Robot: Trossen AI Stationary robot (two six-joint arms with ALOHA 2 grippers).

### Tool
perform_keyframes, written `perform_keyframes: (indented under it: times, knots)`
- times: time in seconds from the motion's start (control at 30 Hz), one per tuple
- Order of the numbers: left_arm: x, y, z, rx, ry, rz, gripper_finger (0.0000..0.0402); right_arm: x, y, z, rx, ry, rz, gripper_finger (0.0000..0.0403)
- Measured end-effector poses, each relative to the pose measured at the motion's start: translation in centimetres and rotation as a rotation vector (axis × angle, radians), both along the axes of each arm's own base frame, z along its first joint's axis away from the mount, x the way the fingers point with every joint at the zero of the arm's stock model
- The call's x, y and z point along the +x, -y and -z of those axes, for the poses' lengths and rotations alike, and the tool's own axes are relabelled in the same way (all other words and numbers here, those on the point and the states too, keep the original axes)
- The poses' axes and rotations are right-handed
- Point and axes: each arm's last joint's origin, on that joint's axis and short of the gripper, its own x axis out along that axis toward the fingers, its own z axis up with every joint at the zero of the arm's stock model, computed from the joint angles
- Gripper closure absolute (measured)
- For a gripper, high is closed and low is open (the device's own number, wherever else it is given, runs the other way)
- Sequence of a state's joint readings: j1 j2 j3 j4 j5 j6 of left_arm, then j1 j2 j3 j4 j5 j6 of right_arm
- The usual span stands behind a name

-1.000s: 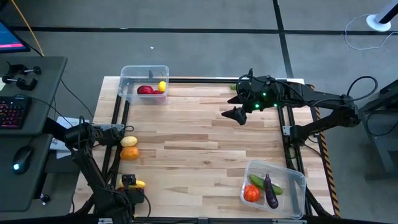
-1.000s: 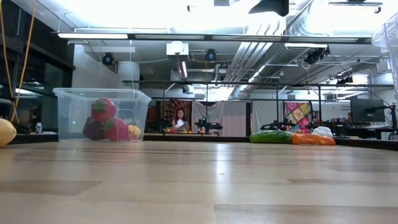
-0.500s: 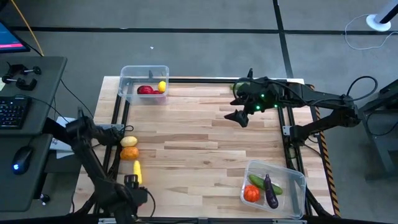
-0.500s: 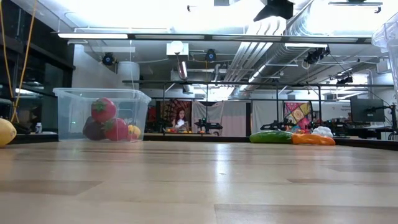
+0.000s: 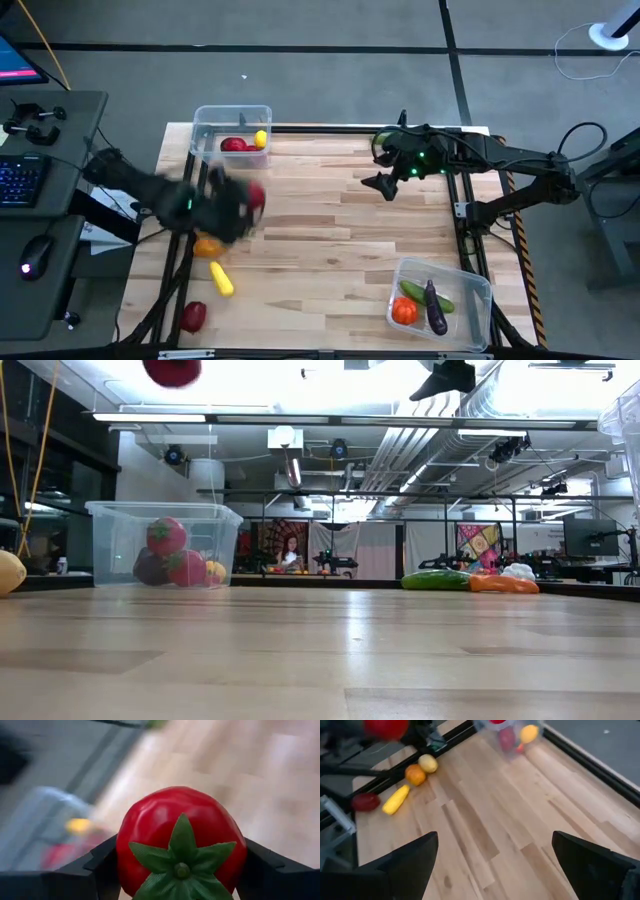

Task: Sort produce into baskets
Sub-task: Put the red tomato into the top transparent bin, then put the red apple into the top transparent bin

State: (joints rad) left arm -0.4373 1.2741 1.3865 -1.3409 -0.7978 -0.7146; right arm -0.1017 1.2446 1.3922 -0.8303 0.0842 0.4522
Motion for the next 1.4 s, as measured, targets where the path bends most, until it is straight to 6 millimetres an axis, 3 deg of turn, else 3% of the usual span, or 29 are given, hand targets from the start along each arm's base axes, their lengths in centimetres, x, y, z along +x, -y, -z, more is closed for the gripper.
perform_keyframes:
  times: [0.13, 0.27, 0.4, 0.5, 0.67, 0.97, 1.4]
  knots:
    - [0.1, -7.7, -0.9, 0.11, -0.094, -0.224, 0.0134, 0.0, 0.2, -0.1, -0.013, 0.009, 0.076, 0.002]
    - [-0.7, -14.5, -0.7, 0.078, -0.18, -0.435, 0.0121, 0.1, 0.3, -0.2, -0.017, 0.029, 0.137, 0.002]
    - [-1.8, -19.2, -0.4, 0.039, -0.197, -0.587, 0.0102, 0.2, 0.4, -0.4, -0.001, 0.06, 0.169, 0.002]
    - [-2.3, -21.2, -0.3, 0.041, -0.166, -0.681, 0.0094, 0.2, 0.4, -0.4, 0.017, 0.068, 0.182, 0.002]
    - [-3.0, -22.5, -0.3, 0.046, -0.171, -0.73, 0.009, 0.2, 0.4, -0.4, 0.054, 0.081, 0.212, 0.002]
    - [-2.8, -23.8, -0.4, -0.018, -0.105, -0.618, 0.0085, 0.2, 0.4, -0.4, 0.074, 0.089, 0.228, 0.002]
    - [-3.0, -24.3, -0.2, -0.099, -0.056, -0.622, 0.0024, 0.2, 0.4, -0.4, 0.086, 0.092, 0.237, 0.002]
